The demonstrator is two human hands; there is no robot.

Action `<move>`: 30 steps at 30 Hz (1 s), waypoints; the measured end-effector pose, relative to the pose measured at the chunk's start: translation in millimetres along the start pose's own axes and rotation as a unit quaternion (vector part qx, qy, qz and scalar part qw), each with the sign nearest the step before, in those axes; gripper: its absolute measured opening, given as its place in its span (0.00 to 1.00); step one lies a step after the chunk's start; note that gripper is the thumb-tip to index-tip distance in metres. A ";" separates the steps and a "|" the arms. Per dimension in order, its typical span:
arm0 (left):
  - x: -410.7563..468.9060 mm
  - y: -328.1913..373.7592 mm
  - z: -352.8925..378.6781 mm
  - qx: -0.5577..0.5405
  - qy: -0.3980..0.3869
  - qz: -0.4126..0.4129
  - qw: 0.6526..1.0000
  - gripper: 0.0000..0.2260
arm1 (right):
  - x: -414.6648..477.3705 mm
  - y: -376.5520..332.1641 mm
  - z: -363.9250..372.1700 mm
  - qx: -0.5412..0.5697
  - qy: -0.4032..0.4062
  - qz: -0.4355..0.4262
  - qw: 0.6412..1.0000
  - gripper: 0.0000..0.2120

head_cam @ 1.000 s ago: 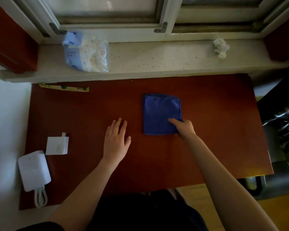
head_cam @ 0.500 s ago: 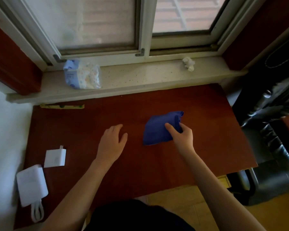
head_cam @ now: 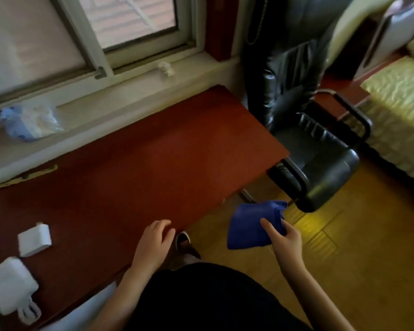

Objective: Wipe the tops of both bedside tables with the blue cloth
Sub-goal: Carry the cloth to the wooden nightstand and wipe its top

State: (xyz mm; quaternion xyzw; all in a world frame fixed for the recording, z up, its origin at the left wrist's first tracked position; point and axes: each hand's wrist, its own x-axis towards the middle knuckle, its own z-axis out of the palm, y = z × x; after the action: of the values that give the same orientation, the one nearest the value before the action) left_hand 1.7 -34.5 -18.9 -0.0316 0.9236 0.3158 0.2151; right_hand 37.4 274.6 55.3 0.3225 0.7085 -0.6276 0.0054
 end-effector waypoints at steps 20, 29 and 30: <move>10.8 255.8 182.0 0.178 -0.245 0.283 0.910 0.13 | -149.6 165.9 -222.8 0.256 0.430 0.143 0.854 0.09; 76.1 355.6 263.8 0.194 -0.281 0.287 0.895 0.08 | -37.2 155.3 -326.3 0.263 0.468 0.120 0.835 0.09; 86.2 371.1 275.0 0.191 -0.282 0.288 0.895 0.07 | -18.8 150.6 -343.2 0.261 0.466 0.116 0.838 0.08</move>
State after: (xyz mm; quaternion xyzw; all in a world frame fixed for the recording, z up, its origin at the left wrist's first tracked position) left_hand -44.6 432.7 -38.2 0.3673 0.8357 0.1769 0.3679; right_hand 258.5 573.3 2.4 0.6463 0.3950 -0.5593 -0.3368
